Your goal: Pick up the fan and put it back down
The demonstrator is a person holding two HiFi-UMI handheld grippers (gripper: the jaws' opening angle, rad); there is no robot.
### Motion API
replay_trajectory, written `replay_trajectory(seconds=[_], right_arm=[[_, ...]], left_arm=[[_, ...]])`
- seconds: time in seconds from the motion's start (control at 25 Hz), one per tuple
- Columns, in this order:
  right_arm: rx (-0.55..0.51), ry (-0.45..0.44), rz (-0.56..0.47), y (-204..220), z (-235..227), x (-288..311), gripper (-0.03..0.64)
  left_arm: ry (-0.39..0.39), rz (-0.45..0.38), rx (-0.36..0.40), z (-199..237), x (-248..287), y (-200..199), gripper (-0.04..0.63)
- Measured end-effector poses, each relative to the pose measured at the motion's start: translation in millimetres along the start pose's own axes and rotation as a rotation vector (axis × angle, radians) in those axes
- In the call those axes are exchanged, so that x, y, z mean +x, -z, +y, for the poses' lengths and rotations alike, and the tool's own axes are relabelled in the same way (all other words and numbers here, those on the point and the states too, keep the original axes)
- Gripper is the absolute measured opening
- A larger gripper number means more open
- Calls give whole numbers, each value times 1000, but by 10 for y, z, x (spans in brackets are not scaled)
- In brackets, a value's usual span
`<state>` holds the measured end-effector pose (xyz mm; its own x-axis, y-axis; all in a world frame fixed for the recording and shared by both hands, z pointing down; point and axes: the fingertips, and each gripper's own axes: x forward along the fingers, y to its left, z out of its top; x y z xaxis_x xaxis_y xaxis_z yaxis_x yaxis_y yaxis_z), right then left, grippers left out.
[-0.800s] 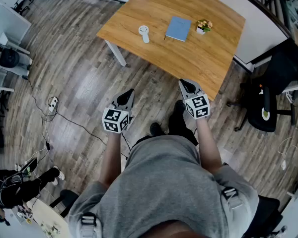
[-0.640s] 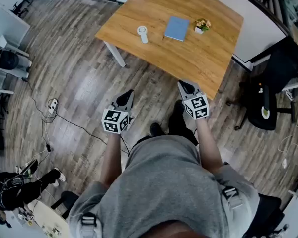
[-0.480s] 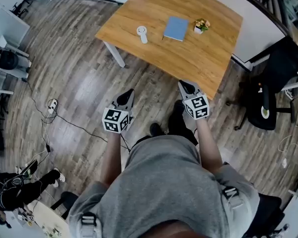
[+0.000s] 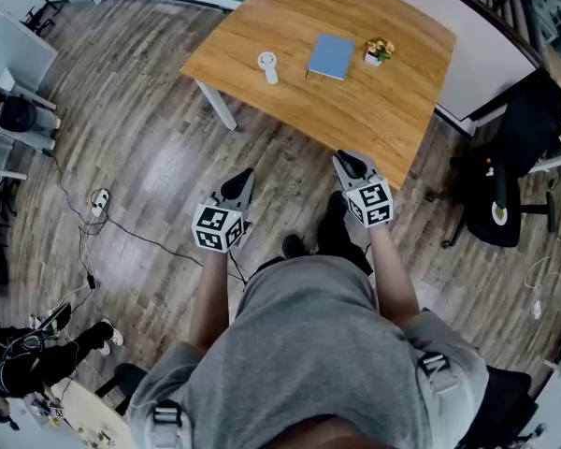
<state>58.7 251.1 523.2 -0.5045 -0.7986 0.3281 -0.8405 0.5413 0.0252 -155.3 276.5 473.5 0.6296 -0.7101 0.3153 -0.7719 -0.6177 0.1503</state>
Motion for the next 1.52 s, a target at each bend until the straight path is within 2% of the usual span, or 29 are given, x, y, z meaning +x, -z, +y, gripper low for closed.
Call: replay_trajectory(seconds=[0.28,0.44,0.68,1.04,1.52], right_arm=[[2,-2,-13,-6,37,-2,153],[4,7,-16,0,41,-20,190],[-1,22,-23,-12,74,-43,240],[-6,32,-24,-36,120,-68,265],[-4,30,-14,7,101,-6,267]], left_arm=[[-1,-8,9,-20,-12,-4,32],[-12,-10,24,-4,-36,-18,106],[-17,-14,30,16,-78,-14,169],[-15,-8,30,20,-127,30,224],[-10,-5,17,71,-53,47,233]])
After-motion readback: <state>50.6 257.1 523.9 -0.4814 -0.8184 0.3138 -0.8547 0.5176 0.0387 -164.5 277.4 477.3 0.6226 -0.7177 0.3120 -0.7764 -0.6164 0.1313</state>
